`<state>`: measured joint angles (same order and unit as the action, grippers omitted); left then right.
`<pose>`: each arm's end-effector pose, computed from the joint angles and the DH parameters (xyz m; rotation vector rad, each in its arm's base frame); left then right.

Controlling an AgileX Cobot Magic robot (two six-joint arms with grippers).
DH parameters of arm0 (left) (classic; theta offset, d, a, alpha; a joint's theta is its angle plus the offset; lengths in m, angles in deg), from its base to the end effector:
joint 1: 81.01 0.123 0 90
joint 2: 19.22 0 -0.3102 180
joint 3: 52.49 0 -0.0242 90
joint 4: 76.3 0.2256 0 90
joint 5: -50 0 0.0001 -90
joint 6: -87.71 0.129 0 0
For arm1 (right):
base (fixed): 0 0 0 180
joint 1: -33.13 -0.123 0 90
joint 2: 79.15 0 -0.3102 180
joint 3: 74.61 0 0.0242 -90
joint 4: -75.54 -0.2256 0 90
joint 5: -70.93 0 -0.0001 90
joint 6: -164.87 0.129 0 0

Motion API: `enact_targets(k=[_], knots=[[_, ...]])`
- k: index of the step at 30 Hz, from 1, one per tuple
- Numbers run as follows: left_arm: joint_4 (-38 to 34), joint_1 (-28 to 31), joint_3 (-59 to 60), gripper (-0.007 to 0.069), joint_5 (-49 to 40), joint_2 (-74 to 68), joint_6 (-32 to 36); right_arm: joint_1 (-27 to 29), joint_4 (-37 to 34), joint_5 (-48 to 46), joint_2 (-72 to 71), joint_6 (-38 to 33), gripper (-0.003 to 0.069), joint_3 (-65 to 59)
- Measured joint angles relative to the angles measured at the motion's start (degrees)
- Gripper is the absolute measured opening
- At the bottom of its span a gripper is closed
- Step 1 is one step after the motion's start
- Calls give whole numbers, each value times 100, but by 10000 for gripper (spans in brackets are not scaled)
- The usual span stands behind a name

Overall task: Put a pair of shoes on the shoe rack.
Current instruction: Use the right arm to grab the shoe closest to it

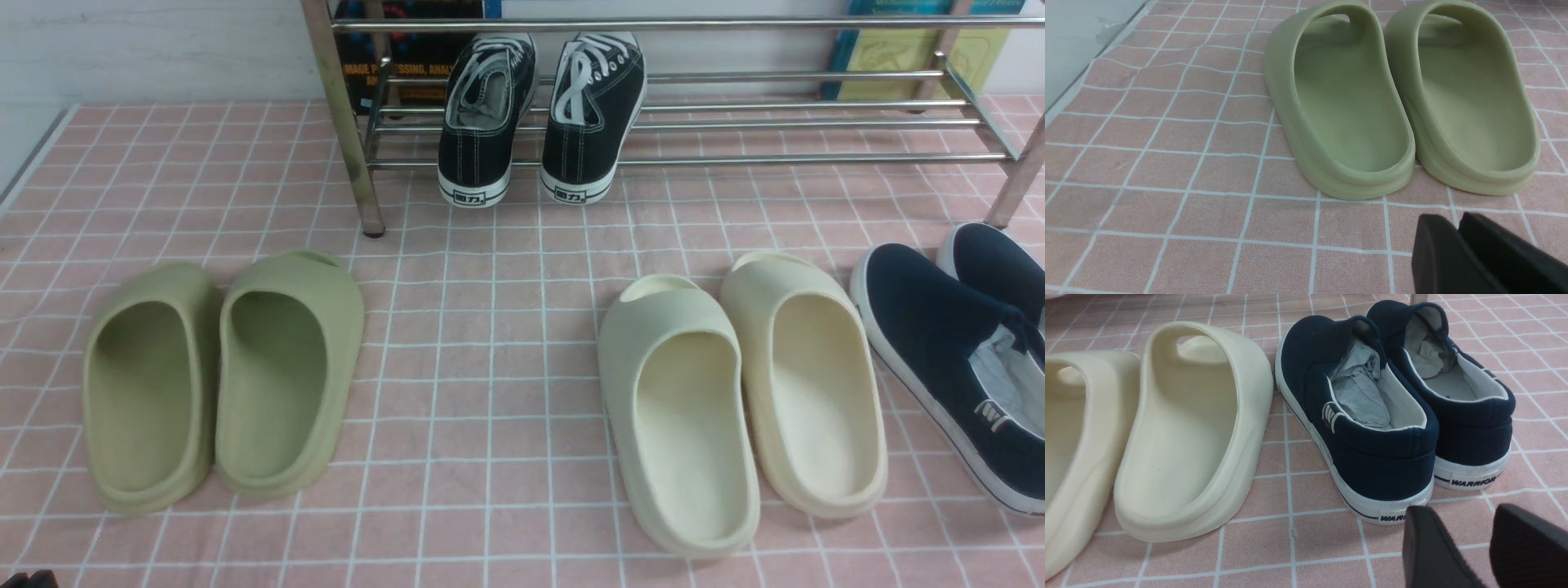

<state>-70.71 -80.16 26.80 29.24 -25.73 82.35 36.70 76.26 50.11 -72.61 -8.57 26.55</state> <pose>0.0386 0.0050 0.1622 -0.0399 1.8578 0.0408 0.0385 -0.0030 0.1645 0.1559 1.8470 0.0240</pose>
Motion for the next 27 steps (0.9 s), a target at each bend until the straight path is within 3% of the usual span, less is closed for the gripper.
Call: enact_targets(k=[13, 19, 26, 27], knots=[[0, 0, 0, 117, -5, 0, 0, 0, -253, 6, 0, 18, 240, 0], [0, 0, 0, 127, -5, 0, 0, 0, -999, 76, 0, 18, 240, 0], [0, 0, 0, 132, -5, 0, 0, 0, -3024, 79, 0, 18, 240, -29], [0, 0, 0, 133, -5, 0, 0, 0, -3024, 80, 0, 18, 240, -35]])
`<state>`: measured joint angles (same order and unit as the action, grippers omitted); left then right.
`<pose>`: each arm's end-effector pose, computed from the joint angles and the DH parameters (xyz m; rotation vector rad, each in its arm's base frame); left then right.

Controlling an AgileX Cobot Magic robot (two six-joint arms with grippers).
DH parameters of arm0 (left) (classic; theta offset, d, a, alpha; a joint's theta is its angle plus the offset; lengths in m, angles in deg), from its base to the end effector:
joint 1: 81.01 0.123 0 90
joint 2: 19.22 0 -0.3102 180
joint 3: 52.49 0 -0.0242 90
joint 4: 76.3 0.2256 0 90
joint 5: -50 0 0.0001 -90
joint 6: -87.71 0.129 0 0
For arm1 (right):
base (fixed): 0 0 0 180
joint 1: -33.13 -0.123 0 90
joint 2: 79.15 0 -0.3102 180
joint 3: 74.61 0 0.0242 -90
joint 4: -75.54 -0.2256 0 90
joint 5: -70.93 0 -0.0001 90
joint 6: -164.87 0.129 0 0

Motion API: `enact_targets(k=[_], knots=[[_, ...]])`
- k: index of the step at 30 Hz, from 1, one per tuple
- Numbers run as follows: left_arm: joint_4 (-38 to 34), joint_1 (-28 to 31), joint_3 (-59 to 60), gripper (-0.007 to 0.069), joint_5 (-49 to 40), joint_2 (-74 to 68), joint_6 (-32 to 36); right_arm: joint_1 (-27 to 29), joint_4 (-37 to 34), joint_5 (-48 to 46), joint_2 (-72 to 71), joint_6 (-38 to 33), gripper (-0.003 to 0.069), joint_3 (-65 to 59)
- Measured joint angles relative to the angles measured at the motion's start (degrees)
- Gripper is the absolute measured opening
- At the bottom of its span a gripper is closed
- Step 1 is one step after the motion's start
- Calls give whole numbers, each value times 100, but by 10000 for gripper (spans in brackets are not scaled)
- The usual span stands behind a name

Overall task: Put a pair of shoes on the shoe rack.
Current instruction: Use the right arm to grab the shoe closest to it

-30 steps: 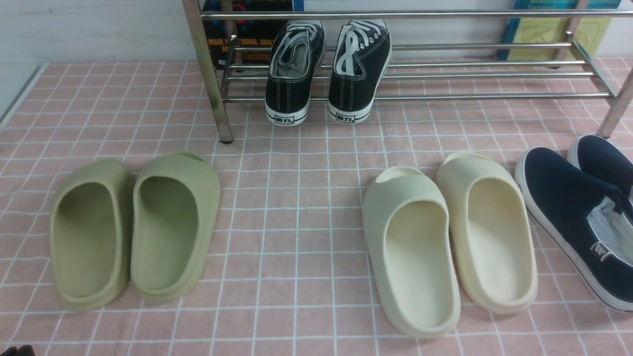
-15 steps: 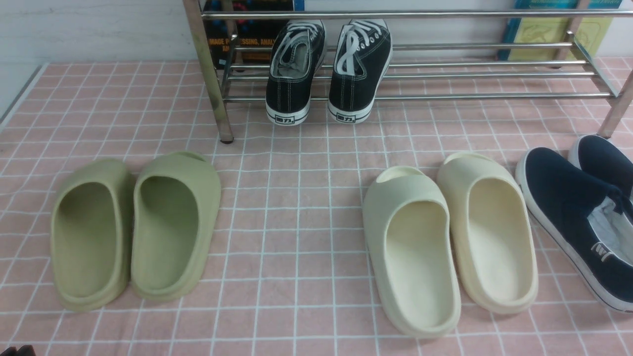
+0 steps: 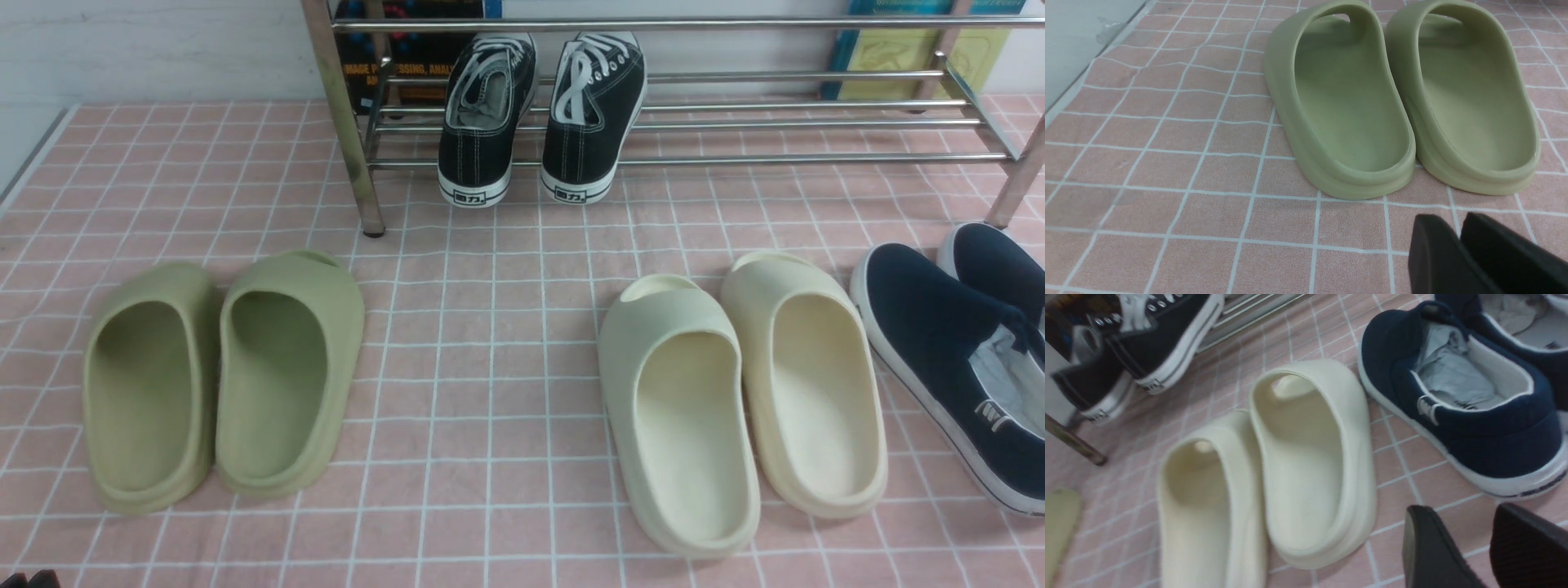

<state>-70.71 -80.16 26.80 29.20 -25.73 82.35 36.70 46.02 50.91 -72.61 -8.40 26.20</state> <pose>0.0385 0.0050 0.1621 -0.0399 1.8585 0.0409 0.0400 0.0194 0.1699 0.4840 1.7678 0.5382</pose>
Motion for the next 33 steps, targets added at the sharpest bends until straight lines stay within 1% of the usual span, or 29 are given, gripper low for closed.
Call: enact_targets(k=[1, 2, 3, 4, 5, 6, 7, 11, 13, 16, 18, 19, 20, 21, 22, 23, 24, 25, 26, 27, 28, 29, 30, 31, 32, 33], knots=[[0, 0, 0, 137, 0, 0, 0, 0, -656, -12, 0, 0, 240, -2], [0, 0, 0, 137, 0, 0, 0, 0, -974, -24, 0, 0, 240, -2], [0, 0, 0, 138, 0, 0, 0, 0, -1137, -30, 0, 5, 240, -2], [0, 0, 0, 139, 0, 0, 0, 0, -1458, -44, 0, 5, 240, -2], [0, 0, 0, 140, 0, 0, 0, 0, -1972, -54, 0, 5, 240, -2], [0, 0, 0, 142, 0, 0, 0, 0, -2336, -54, 0, 5, 240, -2], [0, 0, 0, 143, 0, 0, 0, 0, -2560, -47, 0, 5, 240, -2], [0, 0, 0, 145, 0, 0, 0, 0, -2853, 68, 0, 5, 240, -2], [0, 0, 0, 146, 0, 0, 0, 0, -2853, 168, 0, -20, 240, -2], [0, 0, 0, 147, 0, 0, 0, 0, -2848, 371, 0, -467, 240, -2], [1, 0, 0, 149, 0, 0, 0, 0, -2811, 297, 0, -1124, 234, 138], [1, 0, 0, 149, 0, 0, 3, 0, -2805, 282, 0, -1185, 232, 195], [1, 0, 0, 149, 0, 0, 3, 0, -2667, 130, 61, -1600, 200, 513], [1, 0, 0, 149, 0, 0, 3, 0, -2352, -71, 305, -1853, 139, 955], [1, 0, 0, 149, 0, 0, 3, 0, -2297, -71, 349, -1869, 130, 955], [1, 0, 0, 149, 0, 0, 3, 0, -1860, -371, 726, -1959, 59, 1417], [1, 0, 0, 149, 0, 0, 3, 0, -1484, -626, 1054, -1974, 17, 1788], [1, 0, 0, 149, 0, 0, 3, 0, -1405, -626, 1123, -1980, 17, 1867], [6, 0, 0, 149, 0, 0, 3, 0, -735, -1235, 1726, -1977, -15, 2613], [6, 0, 0, 149, 0, 0, 3, 0, -652, -1311, 1805, -1977, -15, 2702], [6, 0, 0, 150, 0, 0, 3, 0, 86, -2106, 2523, -1988, -19, 3497], [6, 0, 0, 152, -2, 0, 3, 0, 462, -2483, 2924, -1994, -19, 3848], [6, 0, 0, 153, -2, 0, 3, 0, 462, -2581, 2924, -1994, -19, 3931], [6, 0, 0, 154, -2, 0, 3, 0, 802, -3053, 3314, -2001, -19, 4336], [6, 0, 0, 157, -2, 0, 3, -27, 1239, -3734, 3905, -2001, -19, 4885], [6, 0, 0, 158, -2, 0, 3, -63, 1460, -4052, 4237, -1996, -19, 5150]])
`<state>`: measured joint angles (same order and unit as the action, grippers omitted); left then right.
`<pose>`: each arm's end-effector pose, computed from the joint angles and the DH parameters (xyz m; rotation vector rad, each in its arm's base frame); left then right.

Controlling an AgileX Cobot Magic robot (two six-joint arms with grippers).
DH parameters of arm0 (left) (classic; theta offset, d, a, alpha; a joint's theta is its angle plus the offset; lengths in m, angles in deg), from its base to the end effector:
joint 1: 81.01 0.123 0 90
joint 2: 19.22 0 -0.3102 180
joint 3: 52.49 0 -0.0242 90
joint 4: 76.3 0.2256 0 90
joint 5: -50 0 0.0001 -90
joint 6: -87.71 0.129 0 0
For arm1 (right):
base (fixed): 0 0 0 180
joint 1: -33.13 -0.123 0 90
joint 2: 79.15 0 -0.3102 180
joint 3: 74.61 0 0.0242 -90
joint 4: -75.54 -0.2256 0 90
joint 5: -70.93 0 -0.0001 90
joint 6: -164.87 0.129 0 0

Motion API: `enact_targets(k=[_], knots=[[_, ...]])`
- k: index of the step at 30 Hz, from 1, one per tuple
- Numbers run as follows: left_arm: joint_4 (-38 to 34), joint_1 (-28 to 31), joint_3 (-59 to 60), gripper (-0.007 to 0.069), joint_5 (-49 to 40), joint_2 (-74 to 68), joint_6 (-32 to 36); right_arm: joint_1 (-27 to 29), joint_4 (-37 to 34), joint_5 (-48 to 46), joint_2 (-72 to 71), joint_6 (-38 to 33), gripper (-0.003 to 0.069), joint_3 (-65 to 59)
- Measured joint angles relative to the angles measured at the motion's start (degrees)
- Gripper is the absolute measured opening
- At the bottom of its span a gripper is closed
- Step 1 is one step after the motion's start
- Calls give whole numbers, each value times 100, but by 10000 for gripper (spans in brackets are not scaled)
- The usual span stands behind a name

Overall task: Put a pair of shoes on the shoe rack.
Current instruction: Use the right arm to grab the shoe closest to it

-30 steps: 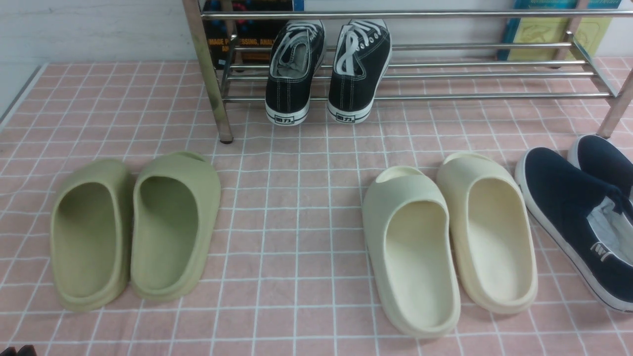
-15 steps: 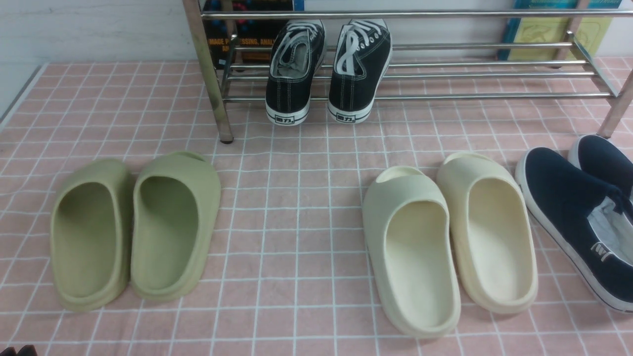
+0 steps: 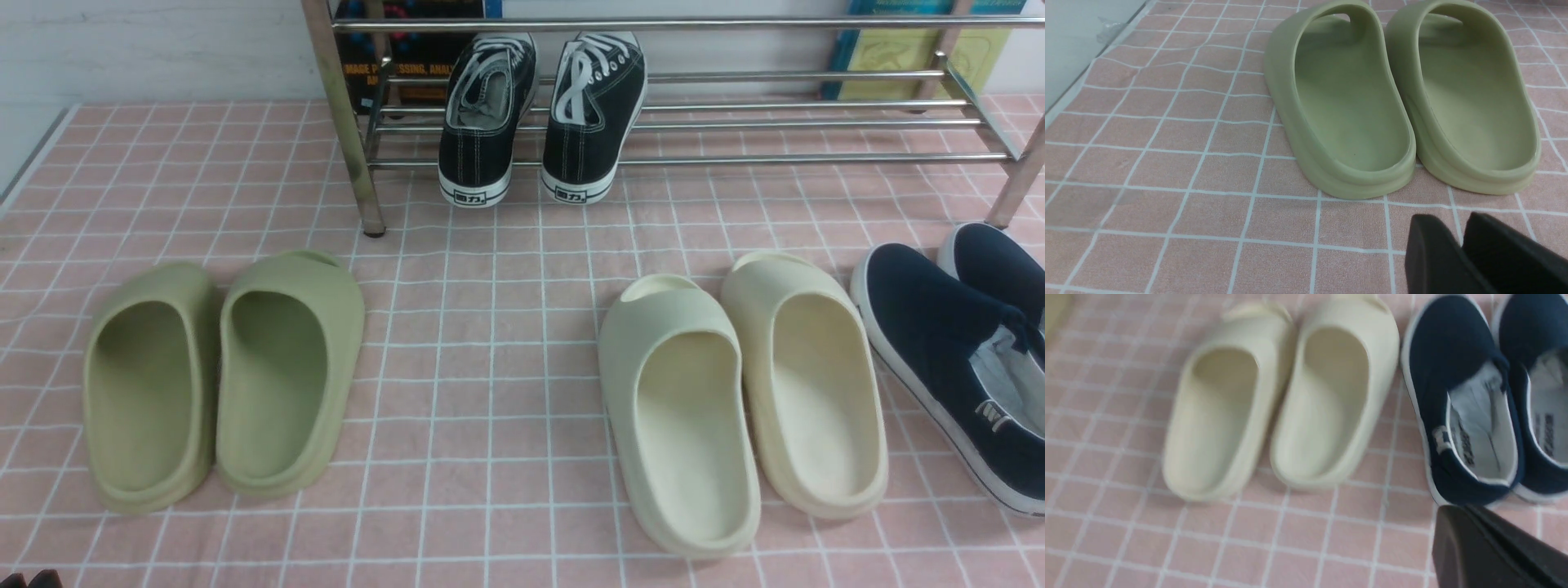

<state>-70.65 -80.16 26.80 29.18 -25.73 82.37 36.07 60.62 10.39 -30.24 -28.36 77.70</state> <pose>0.0385 0.0051 0.1621 -0.0390 1.8589 0.0421 0.0981 0.0239 0.3417 -0.1655 2.3552 0.1952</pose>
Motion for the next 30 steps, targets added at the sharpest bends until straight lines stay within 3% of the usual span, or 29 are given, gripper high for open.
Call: enact_targets(k=[6, 11, 13, 18, 22, 26, 30], knots=[[11, 0, 0, 163, 0, 0, 0, -410, 750, -436, 1258, 79, -16, 507], [17, 0, 0, 167, 0, 0, 0, -716, 1492, -189, 2354, 793, 41, 526], [22, 0, 0, 167, 0, 0, 0, -716, 1575, -57, 2626, 895, 87, 526], [34, 0, 0, 169, 0, 0, 0, -716, 1699, 525, 3758, 1011, 342, 536], [34, 0, 0, 173, 0, 0, 0, -716, 1875, 994, 4393, 1011, 442, 543], [34, 0, 0, 177, 0, 0, 0, -716, 2088, 1322, 4893, 1017, 444, 549], [34, 0, 0, 178, 0, 0, 0, -716, 2130, 1465, 5214, 1034, 305, 549]])
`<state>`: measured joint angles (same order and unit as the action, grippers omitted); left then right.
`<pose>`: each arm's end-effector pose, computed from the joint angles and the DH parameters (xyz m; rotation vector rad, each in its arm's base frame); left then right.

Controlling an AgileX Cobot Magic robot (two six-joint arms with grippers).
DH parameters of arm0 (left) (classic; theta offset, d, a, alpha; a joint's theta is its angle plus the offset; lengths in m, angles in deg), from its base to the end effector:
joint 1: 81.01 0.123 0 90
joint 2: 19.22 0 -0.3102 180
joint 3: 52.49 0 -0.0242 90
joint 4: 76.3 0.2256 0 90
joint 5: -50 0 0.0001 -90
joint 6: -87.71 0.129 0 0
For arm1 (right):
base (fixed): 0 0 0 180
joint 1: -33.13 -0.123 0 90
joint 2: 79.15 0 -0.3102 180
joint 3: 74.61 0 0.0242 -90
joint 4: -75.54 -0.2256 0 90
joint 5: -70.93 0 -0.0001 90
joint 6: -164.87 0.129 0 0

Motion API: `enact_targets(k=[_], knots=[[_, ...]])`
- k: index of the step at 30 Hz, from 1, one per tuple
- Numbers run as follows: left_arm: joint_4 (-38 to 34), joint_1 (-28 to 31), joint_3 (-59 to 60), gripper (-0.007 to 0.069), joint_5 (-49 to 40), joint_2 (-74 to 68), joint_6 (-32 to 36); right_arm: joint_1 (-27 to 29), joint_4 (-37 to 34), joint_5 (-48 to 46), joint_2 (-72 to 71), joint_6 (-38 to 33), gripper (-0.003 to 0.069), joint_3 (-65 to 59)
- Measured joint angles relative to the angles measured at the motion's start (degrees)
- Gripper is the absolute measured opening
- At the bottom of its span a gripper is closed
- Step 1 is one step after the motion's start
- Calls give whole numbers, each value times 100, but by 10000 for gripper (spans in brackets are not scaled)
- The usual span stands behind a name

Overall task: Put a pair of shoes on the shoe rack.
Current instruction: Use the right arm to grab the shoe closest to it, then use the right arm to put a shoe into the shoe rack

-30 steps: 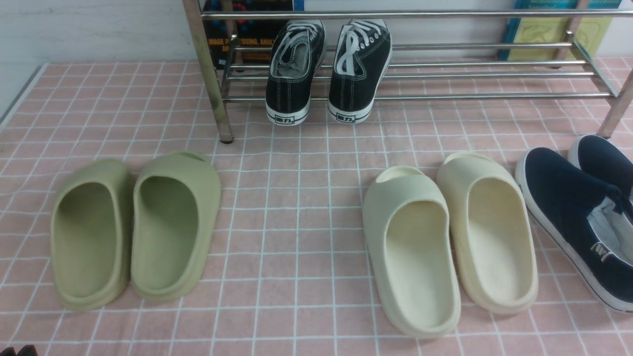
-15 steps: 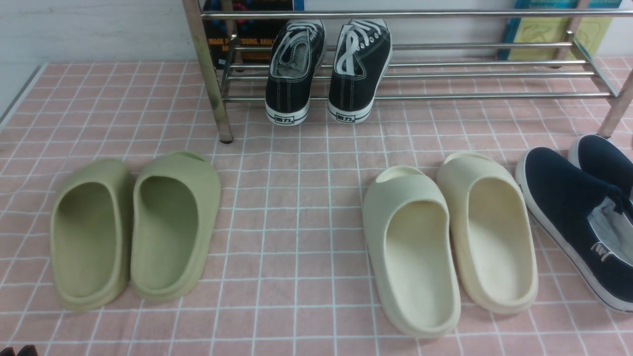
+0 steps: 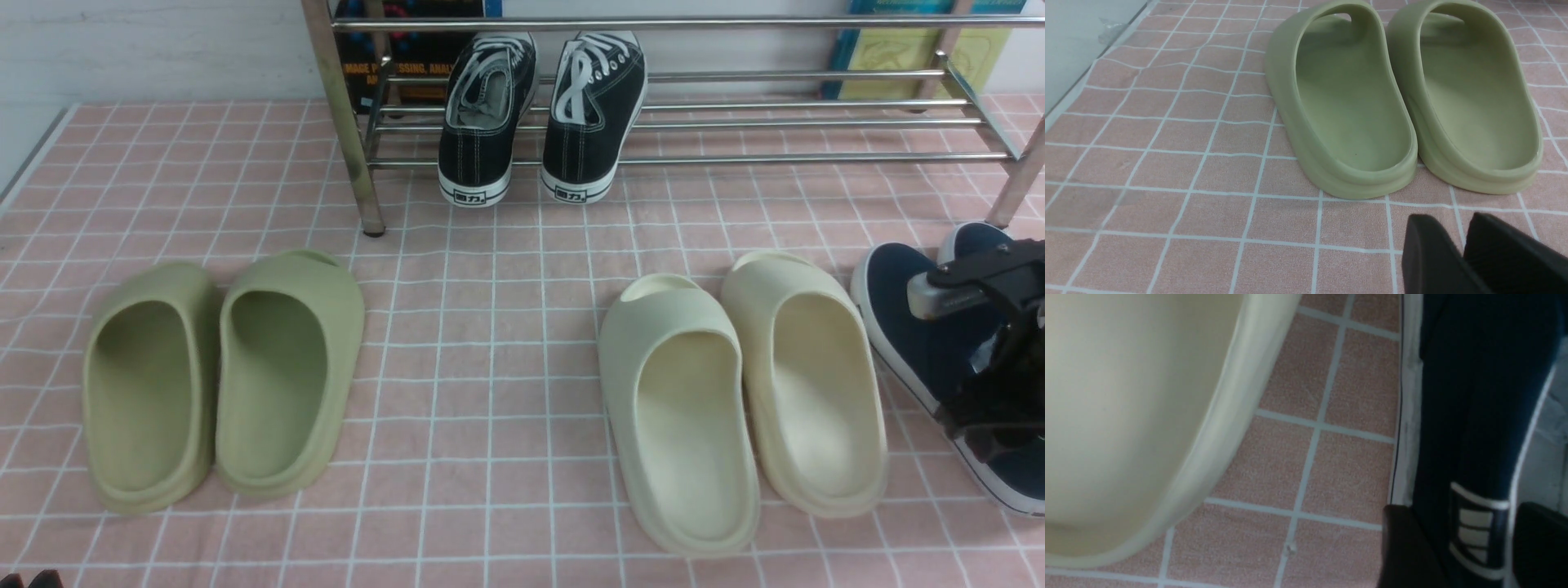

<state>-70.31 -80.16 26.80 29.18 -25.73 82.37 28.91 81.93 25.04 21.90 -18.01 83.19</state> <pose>0.0385 0.0054 0.1621 -0.0353 1.8588 0.0479 0.2859 0.0108 0.1978 -0.2855 2.9348 -0.1257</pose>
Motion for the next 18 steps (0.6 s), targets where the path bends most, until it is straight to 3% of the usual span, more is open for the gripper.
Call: enact_targets(k=[3, 4, 10, 18], knots=[[0, 0, 0, 181, 0, 0, 0, 0, -5, 19, 24, -30, 59, 5], [0, 0, 0, 181, 0, 0, 0, 0, -5, 11, 24, -51, 35, 6], [0, 0, 0, 184, -4, 0, 0, -8, -100, -541, -200, -86, 29, 301], [0, 0, 0, 194, -4, 0, 0, -19, -754, -1603, -846, -431, 29, 1491]])
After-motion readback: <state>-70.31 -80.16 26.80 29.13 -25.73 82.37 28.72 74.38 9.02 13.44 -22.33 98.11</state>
